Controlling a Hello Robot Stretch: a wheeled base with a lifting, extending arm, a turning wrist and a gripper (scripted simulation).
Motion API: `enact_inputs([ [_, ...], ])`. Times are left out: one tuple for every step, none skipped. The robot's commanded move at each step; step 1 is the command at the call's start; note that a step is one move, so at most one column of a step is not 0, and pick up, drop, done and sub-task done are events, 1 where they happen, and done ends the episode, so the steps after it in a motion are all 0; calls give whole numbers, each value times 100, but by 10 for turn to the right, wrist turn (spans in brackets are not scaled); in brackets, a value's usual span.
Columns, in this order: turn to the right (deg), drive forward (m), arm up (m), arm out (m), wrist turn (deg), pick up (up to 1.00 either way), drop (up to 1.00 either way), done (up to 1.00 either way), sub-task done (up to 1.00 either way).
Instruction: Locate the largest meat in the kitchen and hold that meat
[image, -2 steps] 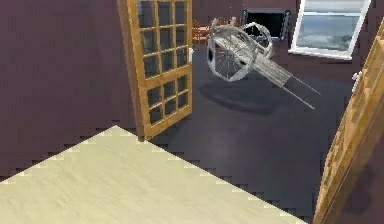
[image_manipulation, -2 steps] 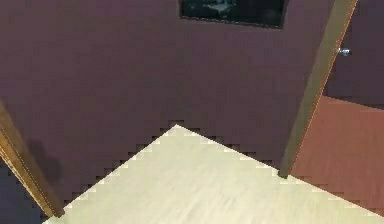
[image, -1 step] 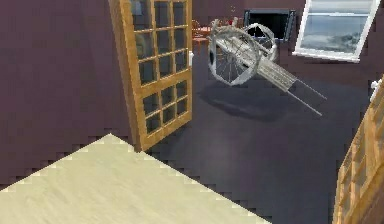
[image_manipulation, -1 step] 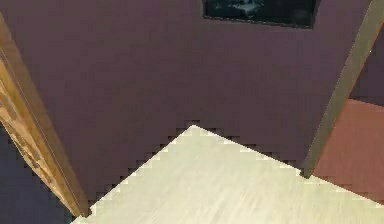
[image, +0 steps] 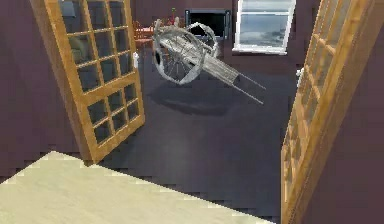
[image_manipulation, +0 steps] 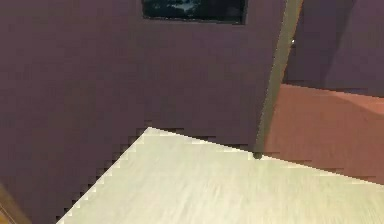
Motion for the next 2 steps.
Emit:
enact_inputs([
  [0,100,0,0,0,0,0,0,0],
  [30,0,0,0,0,0,0,0,0],
])
